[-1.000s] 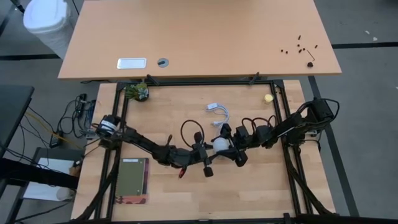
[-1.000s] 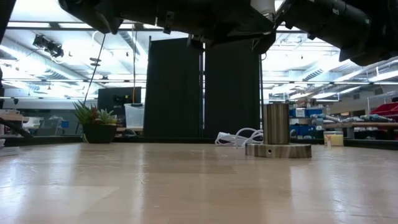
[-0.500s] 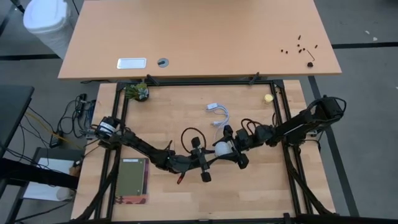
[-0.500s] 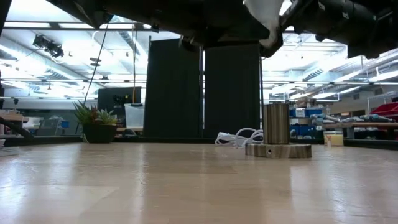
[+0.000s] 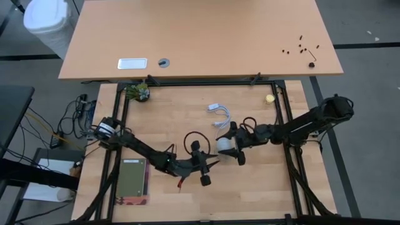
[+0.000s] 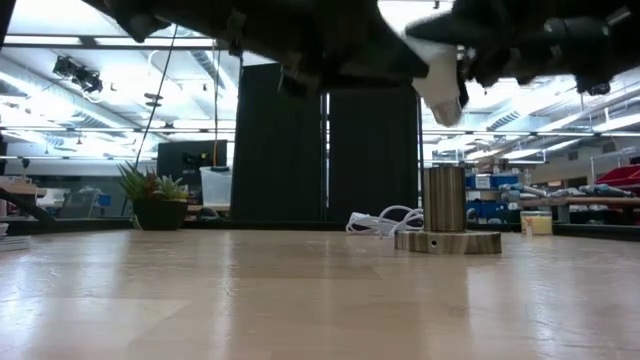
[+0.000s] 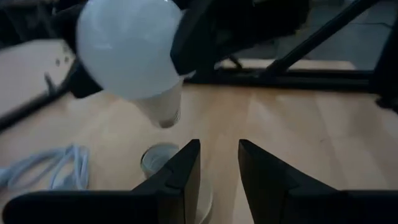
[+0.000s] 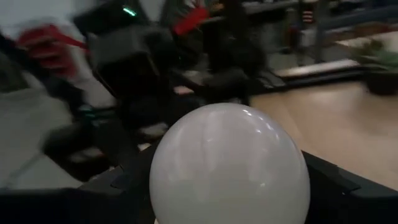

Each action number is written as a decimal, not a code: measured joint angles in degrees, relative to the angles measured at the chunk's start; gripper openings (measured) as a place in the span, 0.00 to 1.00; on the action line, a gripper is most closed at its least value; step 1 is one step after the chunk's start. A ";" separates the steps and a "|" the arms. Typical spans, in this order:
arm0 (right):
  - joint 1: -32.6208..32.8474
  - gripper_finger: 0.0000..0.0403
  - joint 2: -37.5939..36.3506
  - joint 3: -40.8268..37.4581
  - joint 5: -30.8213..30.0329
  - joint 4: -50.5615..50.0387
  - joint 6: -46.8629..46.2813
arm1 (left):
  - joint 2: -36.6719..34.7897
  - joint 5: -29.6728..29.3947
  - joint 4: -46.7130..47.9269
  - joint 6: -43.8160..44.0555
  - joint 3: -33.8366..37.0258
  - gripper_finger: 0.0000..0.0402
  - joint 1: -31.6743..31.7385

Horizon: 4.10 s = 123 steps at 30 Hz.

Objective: Screw lightbulb
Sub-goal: Insert the lightbulb into the lamp

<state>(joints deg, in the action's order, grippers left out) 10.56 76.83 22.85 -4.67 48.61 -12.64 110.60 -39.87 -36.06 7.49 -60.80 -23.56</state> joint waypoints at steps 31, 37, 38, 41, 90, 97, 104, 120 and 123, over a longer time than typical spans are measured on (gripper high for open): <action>2.50 0.71 27.11 -8.01 -9.37 41.19 -2.23 | 2.78 3.50 5.00 3.30 0.11 0.39 5.93; 2.55 0.73 26.18 -10.29 -7.15 41.45 -2.24 | 2.69 3.49 5.99 2.97 0.11 0.39 5.59; 2.56 0.74 25.85 -10.72 -6.88 41.42 -2.23 | 2.67 3.49 5.93 2.50 0.11 0.39 5.50; 2.56 0.76 25.79 -11.89 -5.82 39.68 -2.18 | 2.63 3.49 5.64 0.78 0.12 0.39 5.16; 1.80 0.79 25.52 -10.53 -1.80 20.54 2.22 | 2.54 12.10 1.26 0.06 0.15 0.39 7.94; 1.80 0.79 25.52 -6.13 -1.70 14.85 4.04 | 1.49 11.73 3.55 0.06 0.17 0.39 6.91; 1.19 0.78 25.52 -6.01 -1.71 14.95 3.78 | -0.41 9.71 8.01 0.42 0.11 0.39 6.17; 0.04 0.78 25.50 -12.96 -3.36 30.71 -0.73 | -0.41 16.21 2.99 -1.34 0.15 0.39 11.98; -0.51 0.78 25.50 -14.05 -3.62 33.16 -0.71 | -0.41 16.44 2.82 -1.50 0.15 0.39 12.42</action>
<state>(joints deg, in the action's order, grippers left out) 10.06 102.32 8.79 -8.29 81.77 -13.35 110.19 -23.43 -33.24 5.98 -60.64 -11.14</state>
